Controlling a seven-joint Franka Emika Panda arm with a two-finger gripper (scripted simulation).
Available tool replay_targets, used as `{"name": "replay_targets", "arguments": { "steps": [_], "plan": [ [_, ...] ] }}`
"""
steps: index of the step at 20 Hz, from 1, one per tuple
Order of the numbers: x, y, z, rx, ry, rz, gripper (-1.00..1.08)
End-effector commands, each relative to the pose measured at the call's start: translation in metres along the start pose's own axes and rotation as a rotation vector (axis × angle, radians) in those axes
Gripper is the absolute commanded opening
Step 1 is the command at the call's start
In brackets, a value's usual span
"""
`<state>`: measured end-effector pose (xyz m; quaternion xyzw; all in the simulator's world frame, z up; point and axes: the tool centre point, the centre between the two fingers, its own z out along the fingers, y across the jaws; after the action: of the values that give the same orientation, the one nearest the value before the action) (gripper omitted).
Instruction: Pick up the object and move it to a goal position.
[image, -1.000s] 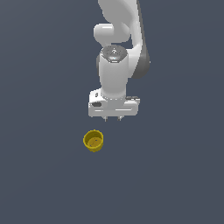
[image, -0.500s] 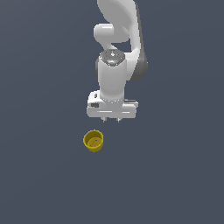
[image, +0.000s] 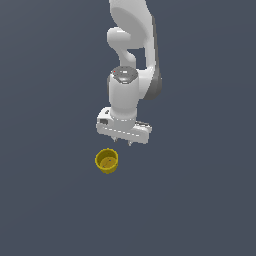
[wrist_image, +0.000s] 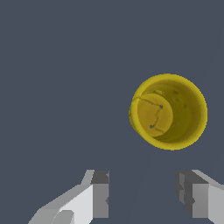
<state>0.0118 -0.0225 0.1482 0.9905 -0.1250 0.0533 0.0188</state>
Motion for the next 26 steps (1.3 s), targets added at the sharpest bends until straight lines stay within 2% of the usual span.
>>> {"name": "replay_targets", "arguments": {
  "steps": [1,18,26],
  "plan": [
    [0.001,0.006,0.008,-0.008,0.019,0.07,0.28],
    [0.005,0.053,0.053,-0.039,0.177,0.526,0.28],
    [0.006,0.071,0.062,-0.037,0.246,0.681,0.28]
  ]
}}
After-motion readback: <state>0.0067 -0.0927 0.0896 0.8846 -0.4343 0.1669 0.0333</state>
